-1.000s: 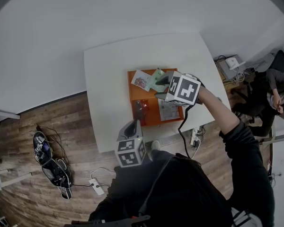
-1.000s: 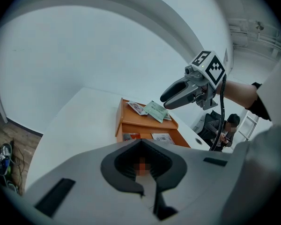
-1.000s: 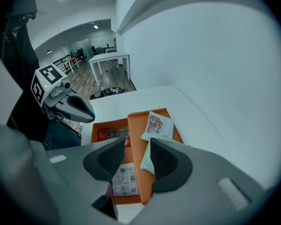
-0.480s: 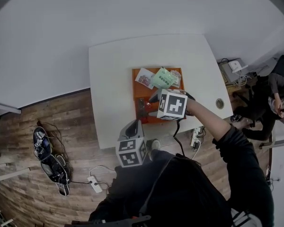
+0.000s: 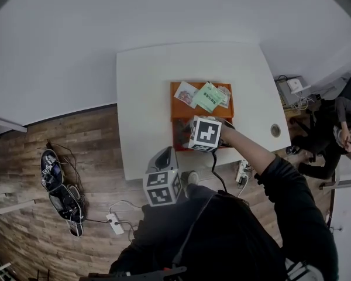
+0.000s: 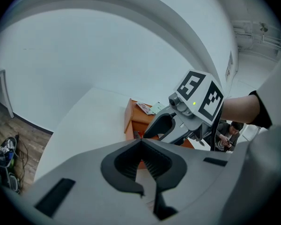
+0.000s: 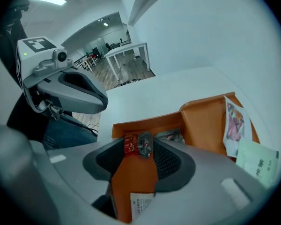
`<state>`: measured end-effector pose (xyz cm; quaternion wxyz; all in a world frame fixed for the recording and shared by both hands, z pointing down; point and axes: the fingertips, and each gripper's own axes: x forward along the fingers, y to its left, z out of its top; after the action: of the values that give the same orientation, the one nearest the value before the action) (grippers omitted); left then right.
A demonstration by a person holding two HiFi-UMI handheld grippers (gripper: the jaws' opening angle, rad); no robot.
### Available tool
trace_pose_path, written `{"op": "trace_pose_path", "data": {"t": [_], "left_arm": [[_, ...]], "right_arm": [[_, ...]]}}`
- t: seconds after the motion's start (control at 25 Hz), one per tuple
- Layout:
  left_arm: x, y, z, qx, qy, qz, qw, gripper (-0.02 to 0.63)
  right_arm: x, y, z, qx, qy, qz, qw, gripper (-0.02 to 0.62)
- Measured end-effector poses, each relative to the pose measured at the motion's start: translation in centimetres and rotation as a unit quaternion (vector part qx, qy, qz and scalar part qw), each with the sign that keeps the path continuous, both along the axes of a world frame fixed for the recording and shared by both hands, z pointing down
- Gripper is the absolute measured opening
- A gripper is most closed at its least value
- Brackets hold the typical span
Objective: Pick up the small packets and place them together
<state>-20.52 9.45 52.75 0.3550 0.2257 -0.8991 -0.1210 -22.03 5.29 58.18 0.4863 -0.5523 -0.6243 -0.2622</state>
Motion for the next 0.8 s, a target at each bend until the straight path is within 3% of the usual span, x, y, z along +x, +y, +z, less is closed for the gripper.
{"op": "trace_pose_path", "data": {"t": [0.44,0.8], "left_arm": [[0.0,1.0,0.1,0.000,0.003,-0.008,1.0000,-0.002],[-0.3,1.2,0.4,0.003,0.005,-0.010,0.9999,-0.002]], "right_arm": [[0.4,0.5,2.9,0.039,0.004,-0.009,0.999,0.173],[0.2,1.2,3.8,0.045,0.005,-0.016,0.999,0.173]]}}
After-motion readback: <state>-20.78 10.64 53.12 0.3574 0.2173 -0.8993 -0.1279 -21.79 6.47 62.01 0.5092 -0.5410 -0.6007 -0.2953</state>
